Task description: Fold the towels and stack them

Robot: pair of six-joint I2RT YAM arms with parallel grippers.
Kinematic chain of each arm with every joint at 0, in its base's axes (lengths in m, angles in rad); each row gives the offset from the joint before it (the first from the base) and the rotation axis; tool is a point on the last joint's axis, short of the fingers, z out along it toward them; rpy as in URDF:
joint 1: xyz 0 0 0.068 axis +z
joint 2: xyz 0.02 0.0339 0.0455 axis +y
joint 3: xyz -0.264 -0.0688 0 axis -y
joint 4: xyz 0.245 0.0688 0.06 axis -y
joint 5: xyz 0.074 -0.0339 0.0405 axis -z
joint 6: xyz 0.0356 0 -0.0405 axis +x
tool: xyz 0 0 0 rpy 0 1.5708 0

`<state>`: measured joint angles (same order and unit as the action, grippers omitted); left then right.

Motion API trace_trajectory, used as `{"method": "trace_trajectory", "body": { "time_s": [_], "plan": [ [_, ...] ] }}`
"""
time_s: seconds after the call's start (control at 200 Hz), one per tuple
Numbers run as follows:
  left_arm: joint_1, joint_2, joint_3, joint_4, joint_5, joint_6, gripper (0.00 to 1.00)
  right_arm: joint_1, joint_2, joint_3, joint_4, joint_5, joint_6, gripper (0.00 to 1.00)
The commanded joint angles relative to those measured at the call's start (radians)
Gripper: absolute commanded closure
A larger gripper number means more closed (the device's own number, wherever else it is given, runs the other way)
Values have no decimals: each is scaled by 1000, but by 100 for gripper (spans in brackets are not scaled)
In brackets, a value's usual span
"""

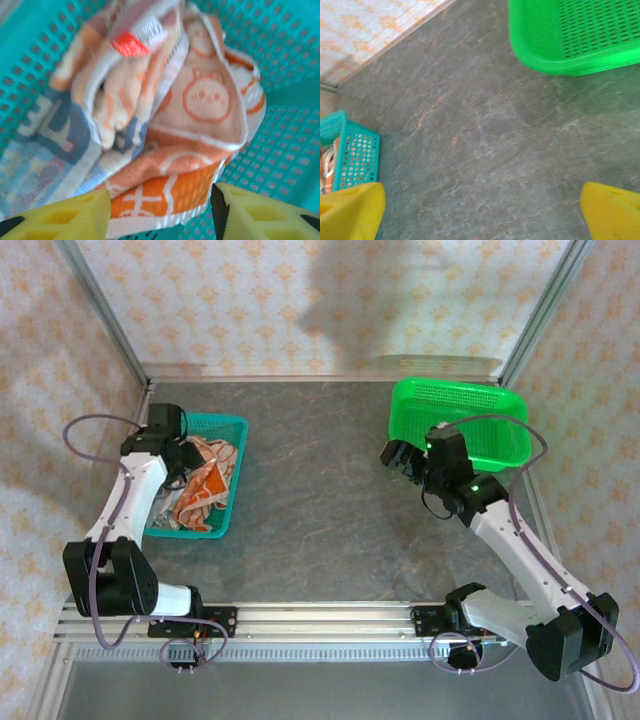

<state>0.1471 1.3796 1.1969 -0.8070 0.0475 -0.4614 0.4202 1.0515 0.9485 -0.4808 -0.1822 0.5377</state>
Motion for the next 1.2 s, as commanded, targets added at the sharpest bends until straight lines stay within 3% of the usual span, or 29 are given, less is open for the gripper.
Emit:
{"method": "trace_trajectory", "body": {
  "time_s": [0.0, 0.235, 0.936, 1.046, 1.121, 1.196],
  "plan": [
    [65, 54, 29, -27, -7, 36, 45, 45, -11, 12, 61, 28, 4, 1],
    [111, 168, 54, 9, -21, 91, 50, 126, 38, 31, 71, 59, 12, 1],
    [161, 380, 209, 47, 15, 142, 61, 175, 99, 69, 99, 18, -14, 1],
    [161, 382, 205, 50, 6, 145, 70, 177, 107, 68, 111, 9, -22, 1],
    [161, 364, 190, 61, 5, 147, 92, 177, 116, 77, 110, 5, -30, 1],
    [161, 332, 164, 81, -4, 143, 100, 177, 126, 89, 111, 0, -36, 1]
  ]
}}
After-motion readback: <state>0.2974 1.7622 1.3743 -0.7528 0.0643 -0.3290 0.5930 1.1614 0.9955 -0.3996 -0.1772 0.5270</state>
